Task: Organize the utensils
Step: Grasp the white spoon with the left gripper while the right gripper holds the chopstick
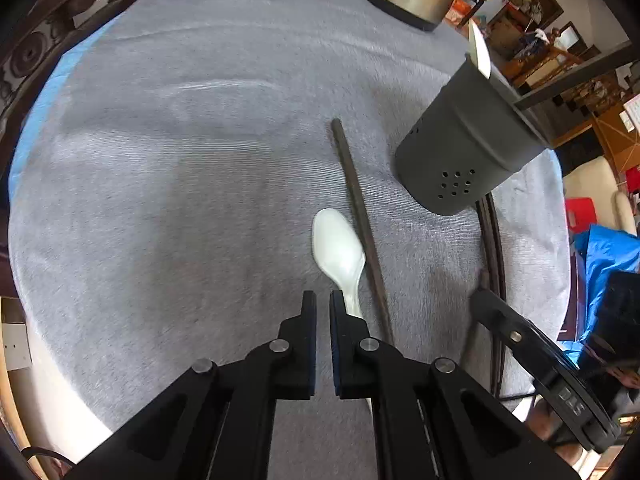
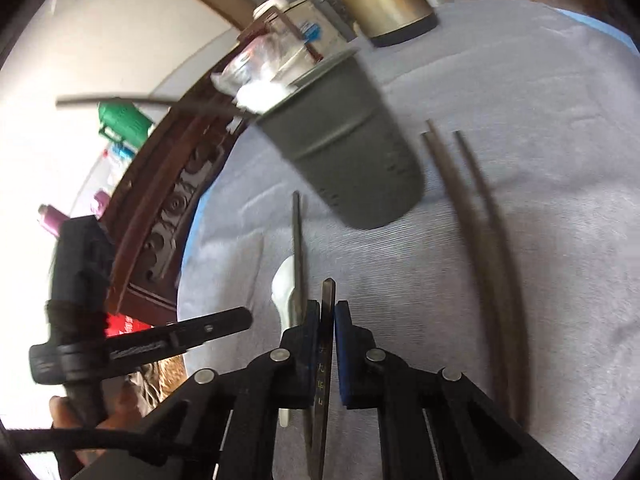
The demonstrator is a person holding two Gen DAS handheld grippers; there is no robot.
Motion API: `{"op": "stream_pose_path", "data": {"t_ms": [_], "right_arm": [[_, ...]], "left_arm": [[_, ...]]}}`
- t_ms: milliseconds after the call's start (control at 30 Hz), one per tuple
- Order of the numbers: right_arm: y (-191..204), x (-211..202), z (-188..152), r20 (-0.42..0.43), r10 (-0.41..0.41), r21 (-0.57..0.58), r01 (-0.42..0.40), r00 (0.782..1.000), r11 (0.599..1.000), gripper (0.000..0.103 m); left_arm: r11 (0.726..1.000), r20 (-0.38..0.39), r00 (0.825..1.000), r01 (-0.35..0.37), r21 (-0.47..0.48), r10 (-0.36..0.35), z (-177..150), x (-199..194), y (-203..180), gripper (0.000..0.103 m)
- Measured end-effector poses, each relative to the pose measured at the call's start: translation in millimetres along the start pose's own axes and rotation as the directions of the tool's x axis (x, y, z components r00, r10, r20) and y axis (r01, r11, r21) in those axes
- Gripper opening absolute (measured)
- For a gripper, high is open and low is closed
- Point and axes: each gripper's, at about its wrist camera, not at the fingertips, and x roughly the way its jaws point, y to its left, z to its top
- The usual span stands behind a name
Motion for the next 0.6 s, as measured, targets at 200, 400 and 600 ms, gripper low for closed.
{"op": "stream_pose_path", "data": {"t_ms": [200,400,600], "right_arm": [[-13.6,-12.8,0.0,0.028,0.013,0.035,-0.014,1.0,0.999,0.008],[-21.8,-16.6,-4.2,0.027,0.022,0.051,-0.023,0.999,0.998,0.008],[-23.9,-18.0,-4.9,0.033,0.03,0.059,-0.032,0.999,0.998,0.008]], "left_arm": [[1.0,-0.02,1.0,0.011,0.002,-0.011,9.9,13.6,-7.9,0.006],[1.0,-0.019,1.0,0.009,-0.025,-0.009,29.3,12.5,-7.5,0.01],[0.998,0.016,0.999,-0.028,-0.064,0.029,47.0,1.9,6.3,0.037]]}}
